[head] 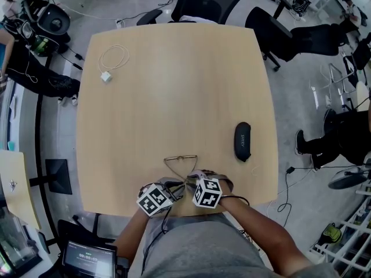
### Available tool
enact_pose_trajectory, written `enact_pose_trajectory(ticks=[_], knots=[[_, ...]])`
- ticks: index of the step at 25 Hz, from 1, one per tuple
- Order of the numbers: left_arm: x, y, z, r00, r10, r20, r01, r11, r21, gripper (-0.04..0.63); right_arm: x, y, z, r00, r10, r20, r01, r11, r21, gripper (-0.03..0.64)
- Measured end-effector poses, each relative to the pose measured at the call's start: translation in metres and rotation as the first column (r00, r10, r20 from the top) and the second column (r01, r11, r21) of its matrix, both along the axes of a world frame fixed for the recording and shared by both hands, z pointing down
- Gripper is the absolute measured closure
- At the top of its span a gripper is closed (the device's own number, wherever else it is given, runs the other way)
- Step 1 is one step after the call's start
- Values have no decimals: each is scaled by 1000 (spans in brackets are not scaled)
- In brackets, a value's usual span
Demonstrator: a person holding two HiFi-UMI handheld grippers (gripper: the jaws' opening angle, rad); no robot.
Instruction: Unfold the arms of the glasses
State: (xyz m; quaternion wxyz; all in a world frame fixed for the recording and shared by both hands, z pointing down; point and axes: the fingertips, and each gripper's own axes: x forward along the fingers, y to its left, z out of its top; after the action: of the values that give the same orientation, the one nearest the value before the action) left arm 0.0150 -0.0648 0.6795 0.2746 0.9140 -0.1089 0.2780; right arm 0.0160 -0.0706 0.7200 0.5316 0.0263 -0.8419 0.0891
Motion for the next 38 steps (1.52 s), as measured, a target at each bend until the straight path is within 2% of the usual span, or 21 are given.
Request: enact_pose_trajectory(ticks=[4, 6, 10, 12, 15, 17, 21, 25, 28, 32, 36, 38], knots=[[-3, -8, -6, 1000, -2, -3, 2, 999, 37, 580, -4, 1, -6, 999, -43, 10, 43, 999, 5, 520], [-4, -13, -8, 1000, 23, 3, -23, 998, 60, 580, -4, 2, -9, 996, -84, 13, 84, 996, 3, 517], [3, -25, 3, 997, 78, 18, -79, 994, 74, 580, -1, 6, -1, 985, -170, -11, 169, 985, -20, 448], [6, -32, 7, 997, 78, 6, -78, 996, 46, 580, -2, 8, 5, 981, -193, -18, 192, 981, -38, 436], [9, -37, 16, 999, 48, -17, -49, 998, -33, 580, -6, 9, 9, 976, -215, -27, 213, 976, -55, 434], [8, -36, 24, 999, 42, -10, -43, 996, -76, 580, -7, 8, 10, 972, -230, -38, 228, 972, -60, 434], [4, -30, 33, 996, 78, 49, -72, 991, -114, 581, -6, 10, 10, 960, -274, -53, 271, 961, -62, 434], [-6, -20, 45, 973, 165, 162, -142, 979, -144, 581, -1, 11, 10, 948, -309, -79, 303, 950, -77, 434], [-12, -20, 47, 972, 152, 179, -123, 979, -160, 581, 6, 14, 10, 939, -331, -97, 323, 942, -91, 434], [-18, -22, 47, 972, 138, 190, -112, 984, -140, 581, 14, 17, 11, 933, -342, -110, 331, 938, -106, 434], [-2, -34, 27, 984, 109, 139, -108, 994, -17, 581, 14, 18, 13, 937, -334, -107, 324, 941, -100, 434], [8, -33, 24, 980, 138, 140, -138, 990, -12, 581, 13, 18, 13, 938, -330, -109, 320, 942, -101, 434]])
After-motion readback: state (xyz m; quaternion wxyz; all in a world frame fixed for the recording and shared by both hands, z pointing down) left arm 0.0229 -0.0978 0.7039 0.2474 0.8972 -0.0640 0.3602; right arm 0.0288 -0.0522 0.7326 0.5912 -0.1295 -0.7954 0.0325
